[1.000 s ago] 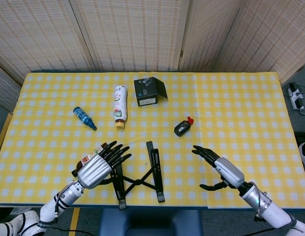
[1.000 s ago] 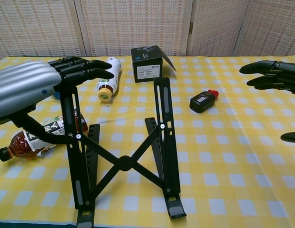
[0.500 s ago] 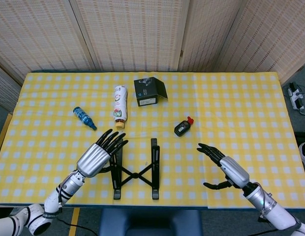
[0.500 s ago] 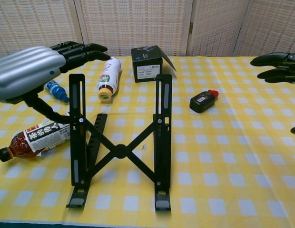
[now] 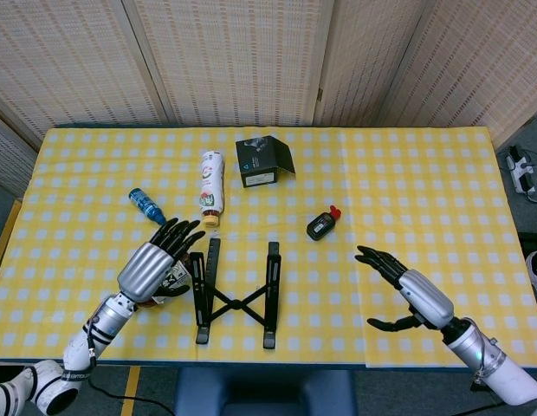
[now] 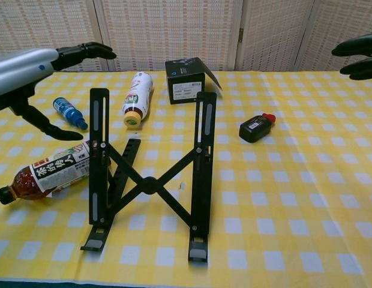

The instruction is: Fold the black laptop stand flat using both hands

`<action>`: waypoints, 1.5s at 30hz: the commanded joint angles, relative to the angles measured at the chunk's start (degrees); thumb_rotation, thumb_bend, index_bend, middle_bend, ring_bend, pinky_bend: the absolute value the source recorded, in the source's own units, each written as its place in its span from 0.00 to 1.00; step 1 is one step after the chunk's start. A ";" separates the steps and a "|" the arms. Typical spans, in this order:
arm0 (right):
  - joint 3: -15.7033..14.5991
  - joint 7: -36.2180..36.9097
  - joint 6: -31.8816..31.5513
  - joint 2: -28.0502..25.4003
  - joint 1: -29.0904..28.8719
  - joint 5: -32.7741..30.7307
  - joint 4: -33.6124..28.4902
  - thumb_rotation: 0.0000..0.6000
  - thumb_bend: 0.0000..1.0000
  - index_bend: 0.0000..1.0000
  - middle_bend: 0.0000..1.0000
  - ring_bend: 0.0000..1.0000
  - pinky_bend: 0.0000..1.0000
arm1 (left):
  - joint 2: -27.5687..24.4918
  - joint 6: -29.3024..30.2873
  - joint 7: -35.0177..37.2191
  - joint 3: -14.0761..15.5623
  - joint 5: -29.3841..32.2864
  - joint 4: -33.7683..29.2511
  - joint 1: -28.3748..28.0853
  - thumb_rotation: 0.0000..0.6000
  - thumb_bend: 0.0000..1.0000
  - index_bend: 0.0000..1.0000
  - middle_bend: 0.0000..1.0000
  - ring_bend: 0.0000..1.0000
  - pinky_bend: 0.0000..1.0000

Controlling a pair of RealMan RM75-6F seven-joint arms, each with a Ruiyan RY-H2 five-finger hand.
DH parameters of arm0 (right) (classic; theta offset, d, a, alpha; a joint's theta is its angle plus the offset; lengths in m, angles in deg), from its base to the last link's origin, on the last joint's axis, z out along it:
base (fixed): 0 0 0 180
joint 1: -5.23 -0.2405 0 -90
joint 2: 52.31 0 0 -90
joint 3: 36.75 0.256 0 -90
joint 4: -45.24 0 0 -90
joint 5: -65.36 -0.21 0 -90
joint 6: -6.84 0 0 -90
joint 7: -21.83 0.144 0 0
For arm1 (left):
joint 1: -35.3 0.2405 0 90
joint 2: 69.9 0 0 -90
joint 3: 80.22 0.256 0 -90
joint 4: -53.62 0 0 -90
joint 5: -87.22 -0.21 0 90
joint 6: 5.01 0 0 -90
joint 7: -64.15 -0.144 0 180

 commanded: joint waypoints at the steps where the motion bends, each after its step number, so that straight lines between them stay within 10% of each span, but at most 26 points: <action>1: 0.87 0.26 -0.55 -2.17 -0.59 0.37 -1.43 1.00 0.25 0.00 0.00 0.07 0.00 | -4.97 -3.95 10.24 1.44 2.09 -3.78 -0.11 1.00 0.15 0.00 0.03 0.00 0.00; 23: 1.29 -0.54 3.51 -2.81 -0.91 0.20 -3.00 1.00 0.25 0.00 0.00 0.07 0.00 | -4.98 -18.78 51.09 2.42 2.25 2.65 -7.09 1.00 0.15 0.17 0.23 0.09 0.00; 45: 0.08 6.47 10.09 4.88 -3.80 0.48 1.11 1.00 0.25 0.00 0.00 0.07 0.00 | -3.17 -5.10 70.47 10.02 -10.56 11.10 -8.40 1.00 0.15 0.47 0.48 0.26 0.00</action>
